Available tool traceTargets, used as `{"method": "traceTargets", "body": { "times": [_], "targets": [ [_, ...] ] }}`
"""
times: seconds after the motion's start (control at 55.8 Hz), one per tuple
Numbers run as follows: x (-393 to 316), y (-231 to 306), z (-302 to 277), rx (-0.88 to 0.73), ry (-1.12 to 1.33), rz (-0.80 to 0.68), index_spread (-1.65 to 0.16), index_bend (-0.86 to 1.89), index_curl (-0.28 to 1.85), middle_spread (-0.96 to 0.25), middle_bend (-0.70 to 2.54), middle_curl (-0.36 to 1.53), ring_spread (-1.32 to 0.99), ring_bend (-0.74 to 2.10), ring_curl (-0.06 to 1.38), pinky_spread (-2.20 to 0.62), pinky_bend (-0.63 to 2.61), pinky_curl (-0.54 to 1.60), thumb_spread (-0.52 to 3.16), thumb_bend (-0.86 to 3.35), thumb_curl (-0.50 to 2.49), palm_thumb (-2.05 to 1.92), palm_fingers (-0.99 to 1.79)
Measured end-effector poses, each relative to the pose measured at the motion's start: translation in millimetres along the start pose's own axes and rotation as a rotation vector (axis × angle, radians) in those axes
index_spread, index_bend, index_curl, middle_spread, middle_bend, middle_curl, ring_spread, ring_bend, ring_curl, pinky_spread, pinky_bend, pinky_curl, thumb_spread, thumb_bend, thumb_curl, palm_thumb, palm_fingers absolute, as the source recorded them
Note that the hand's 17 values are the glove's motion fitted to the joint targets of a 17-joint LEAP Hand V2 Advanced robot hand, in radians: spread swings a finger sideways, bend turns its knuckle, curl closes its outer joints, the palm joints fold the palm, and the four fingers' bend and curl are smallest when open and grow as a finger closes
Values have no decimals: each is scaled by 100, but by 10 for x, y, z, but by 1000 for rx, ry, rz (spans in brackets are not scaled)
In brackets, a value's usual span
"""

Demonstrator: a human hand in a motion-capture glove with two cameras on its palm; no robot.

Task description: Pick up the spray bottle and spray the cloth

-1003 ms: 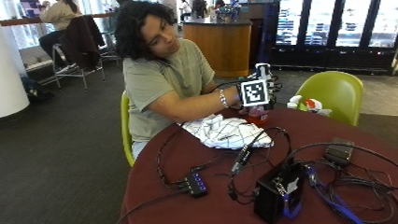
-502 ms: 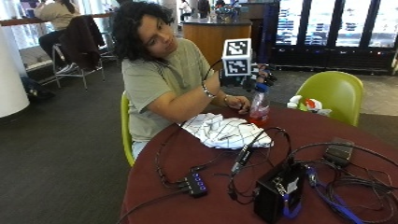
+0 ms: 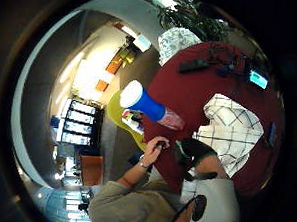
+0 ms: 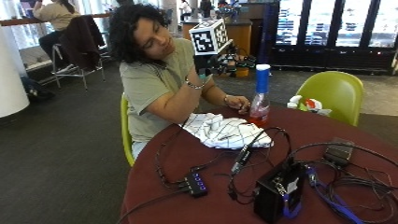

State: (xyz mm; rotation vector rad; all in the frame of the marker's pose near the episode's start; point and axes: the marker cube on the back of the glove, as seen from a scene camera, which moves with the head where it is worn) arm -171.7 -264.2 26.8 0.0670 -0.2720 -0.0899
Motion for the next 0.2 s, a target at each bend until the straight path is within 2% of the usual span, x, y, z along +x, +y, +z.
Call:
{"method": "traceTargets", "body": {
  "times": [0.197],
  "targets": [
    [-15,-61,82,-49,-1,-19,-42,23,33,1,24,36,4,15,23,21,21,31,83,-3,44,79,19]
  ]
}}
